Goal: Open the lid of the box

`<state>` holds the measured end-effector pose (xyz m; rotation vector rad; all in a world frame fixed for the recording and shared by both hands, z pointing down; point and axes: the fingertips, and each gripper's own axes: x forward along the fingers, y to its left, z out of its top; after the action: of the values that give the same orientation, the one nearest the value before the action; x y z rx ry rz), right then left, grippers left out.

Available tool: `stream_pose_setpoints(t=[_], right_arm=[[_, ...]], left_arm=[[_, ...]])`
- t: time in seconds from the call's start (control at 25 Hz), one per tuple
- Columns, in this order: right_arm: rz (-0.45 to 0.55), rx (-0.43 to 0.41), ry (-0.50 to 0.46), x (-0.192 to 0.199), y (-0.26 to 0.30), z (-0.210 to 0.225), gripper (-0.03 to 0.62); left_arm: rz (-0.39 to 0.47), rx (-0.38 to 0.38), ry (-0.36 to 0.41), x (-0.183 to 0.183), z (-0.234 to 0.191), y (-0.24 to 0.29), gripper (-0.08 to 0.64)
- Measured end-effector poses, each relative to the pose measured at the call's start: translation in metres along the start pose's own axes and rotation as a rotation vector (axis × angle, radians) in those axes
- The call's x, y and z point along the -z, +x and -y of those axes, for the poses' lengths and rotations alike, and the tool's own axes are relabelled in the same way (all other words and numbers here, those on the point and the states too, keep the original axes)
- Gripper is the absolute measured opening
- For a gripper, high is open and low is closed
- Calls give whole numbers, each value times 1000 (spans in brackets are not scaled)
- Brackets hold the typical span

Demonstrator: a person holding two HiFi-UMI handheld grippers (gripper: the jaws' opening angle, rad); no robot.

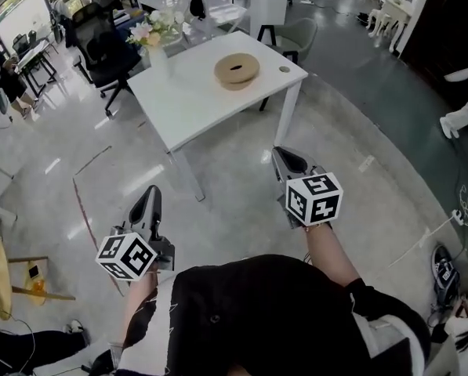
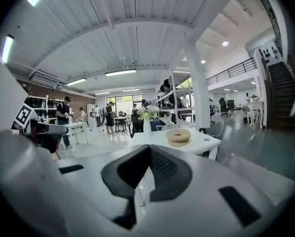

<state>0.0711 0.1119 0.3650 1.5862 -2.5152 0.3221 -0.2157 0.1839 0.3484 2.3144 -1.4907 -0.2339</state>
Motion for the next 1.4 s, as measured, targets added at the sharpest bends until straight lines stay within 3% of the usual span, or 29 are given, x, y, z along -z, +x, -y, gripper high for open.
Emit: stream_pose_setpoints(t=[0.28, 0.56, 0.76, 1.04, 1.2, 1.4], right_arm=[[3, 67, 40, -13, 20, 74, 5], [-33, 49, 27, 1, 54, 107, 5], [-86, 31, 41, 20, 68, 115, 5], [-132, 5, 42, 34, 92, 110, 5], [-139, 11, 27, 26, 118, 115, 5], [-140, 19, 15, 5, 157, 128, 5]], left_arm=[[-7, 66, -8, 0, 15, 81, 11], [39, 15, -36, 11, 2, 129, 11], [12, -30, 12, 25, -4, 147, 11], [-9, -44, -30, 29, -22, 166, 11], [0, -11, -50, 19, -32, 202, 11], [-18, 43, -21, 3, -40, 251, 11]])
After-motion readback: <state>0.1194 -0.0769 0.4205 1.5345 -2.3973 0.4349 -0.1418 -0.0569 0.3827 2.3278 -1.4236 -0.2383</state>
